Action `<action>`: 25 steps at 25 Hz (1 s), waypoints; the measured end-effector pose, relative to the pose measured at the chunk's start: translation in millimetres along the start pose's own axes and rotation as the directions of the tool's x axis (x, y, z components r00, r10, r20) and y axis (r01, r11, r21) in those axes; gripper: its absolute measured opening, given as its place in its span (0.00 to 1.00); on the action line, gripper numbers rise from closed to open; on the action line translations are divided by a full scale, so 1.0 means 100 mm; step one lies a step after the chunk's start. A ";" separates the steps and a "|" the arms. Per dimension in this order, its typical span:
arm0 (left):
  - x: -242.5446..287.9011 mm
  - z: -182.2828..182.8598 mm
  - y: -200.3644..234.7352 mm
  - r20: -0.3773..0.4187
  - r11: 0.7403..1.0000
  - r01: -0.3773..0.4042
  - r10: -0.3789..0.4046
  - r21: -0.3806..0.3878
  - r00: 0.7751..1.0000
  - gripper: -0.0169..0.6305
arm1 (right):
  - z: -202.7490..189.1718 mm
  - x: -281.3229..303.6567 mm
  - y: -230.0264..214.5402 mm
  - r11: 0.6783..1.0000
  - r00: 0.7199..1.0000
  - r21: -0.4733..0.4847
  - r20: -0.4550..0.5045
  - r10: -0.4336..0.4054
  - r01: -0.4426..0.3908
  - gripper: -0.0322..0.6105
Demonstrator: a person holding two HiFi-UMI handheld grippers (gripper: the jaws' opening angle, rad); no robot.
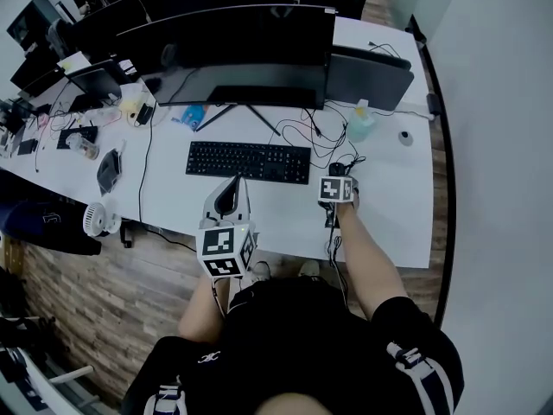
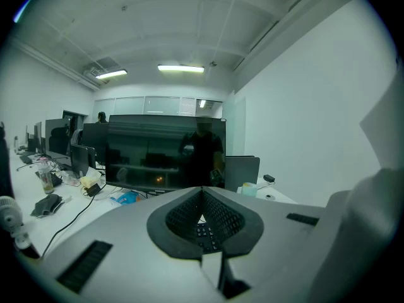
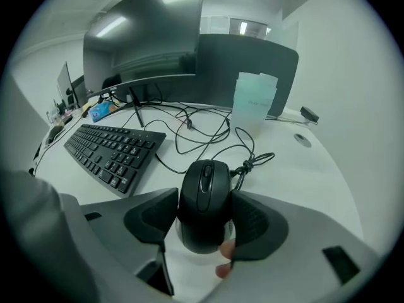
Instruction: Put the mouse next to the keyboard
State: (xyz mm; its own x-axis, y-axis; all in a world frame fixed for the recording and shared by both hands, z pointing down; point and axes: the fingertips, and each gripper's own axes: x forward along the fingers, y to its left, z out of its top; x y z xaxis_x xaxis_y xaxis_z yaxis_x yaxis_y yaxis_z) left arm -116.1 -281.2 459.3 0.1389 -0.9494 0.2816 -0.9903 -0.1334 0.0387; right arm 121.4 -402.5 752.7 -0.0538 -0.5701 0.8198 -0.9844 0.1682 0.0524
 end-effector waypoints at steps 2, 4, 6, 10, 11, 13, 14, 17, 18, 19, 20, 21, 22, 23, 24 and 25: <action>0.01 0.00 -0.02 0.000 1.000 0.004 -0.004 0.002 1.000 0.04 | 0.01 0.03 0.01 0.999 0.999 0.021 -0.042 0.027 -0.026 0.49; 0.02 0.01 -0.04 -0.001 1.000 0.010 -0.010 0.004 1.000 0.04 | 0.01 0.04 0.02 0.999 0.997 0.034 -0.064 0.041 -0.039 0.49; 0.03 0.02 -0.06 -0.002 1.000 0.016 -0.016 0.007 1.000 0.04 | 0.02 0.03 0.01 0.998 0.997 0.039 -0.061 0.047 -0.044 0.49; 0.03 0.02 -0.07 0.002 0.999 0.034 -0.034 0.011 0.999 0.04 | 0.06 -0.07 0.03 0.995 0.997 0.072 0.012 0.073 -0.074 0.51; 0.02 0.02 -0.07 0.003 0.999 0.038 -0.038 0.011 0.999 0.04 | 0.07 -0.10 0.03 0.993 0.996 0.081 0.037 0.078 -0.081 0.51; 0.03 0.03 -0.06 0.008 0.999 0.048 -0.049 0.010 0.999 0.04 | 0.13 -0.17 0.01 0.993 0.993 0.091 0.095 0.072 -0.081 0.51; 0.03 0.03 -0.07 0.011 0.998 0.056 -0.056 0.011 0.998 0.04 | 0.18 -0.23 0.00 0.993 0.990 0.093 0.128 0.067 -0.079 0.51; 0.05 0.06 -0.10 0.024 0.997 0.082 -0.082 0.013 0.996 0.04 | 0.38 -0.54 0.00 0.993 0.970 0.091 0.238 0.055 -0.079 0.49; 0.05 0.08 -0.12 0.028 0.996 0.091 -0.091 0.015 0.995 0.04 | 0.46 -0.69 0.00 0.994 0.958 0.087 0.284 0.042 -0.070 0.47; 0.05 0.10 -0.13 0.032 0.995 0.100 -0.101 0.016 0.994 0.04 | 0.55 -0.85 0.00 0.995 0.941 0.083 0.339 0.026 -0.057 0.42; 0.04 0.11 -0.15 0.035 0.994 0.110 -0.110 0.017 0.993 0.04 | 0.64 -1.02 -0.01 0.996 0.918 0.079 0.397 0.008 -0.043 0.35; 0.04 0.13 -0.17 0.039 0.993 0.119 -0.120 0.019 0.992 0.04 | 0.74 -1.19 -0.02 0.997 0.891 0.079 0.453 -0.013 -0.026 0.30; 0.03 0.16 -0.19 0.044 0.991 0.129 -0.130 0.020 0.991 0.04 | 0.83 -1.37 -0.04 0.997 0.864 0.081 0.503 -0.034 -0.009 0.25; 0.03 0.18 -0.21 0.051 0.990 0.139 -0.140 0.022 0.989 0.04 | 0.92 -1.55 -0.06 0.996 0.837 0.088 0.545 -0.055 0.008 0.16; 0.02 0.20 -0.23 0.058 0.989 0.148 -0.150 0.023 0.987 0.04 | 1.00 -1.73 -0.08 0.995 0.812 0.098 0.579 -0.074 0.021 0.07; 0.02 0.23 -0.24 0.065 0.987 0.157 -0.158 0.025 0.985 0.05 | 1.07 -1.91 -0.10 0.994 0.788 0.109 0.610 -0.088 0.027 0.07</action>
State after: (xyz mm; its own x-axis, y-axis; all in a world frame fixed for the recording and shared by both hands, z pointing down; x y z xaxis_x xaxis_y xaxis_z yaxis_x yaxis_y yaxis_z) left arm -92.2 -286.0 437.2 0.2937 -0.9328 0.2089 -0.9559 -0.2879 0.0586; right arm 123.2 -381.1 535.0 -0.0578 -0.9542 0.2935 -0.9979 0.0641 0.0117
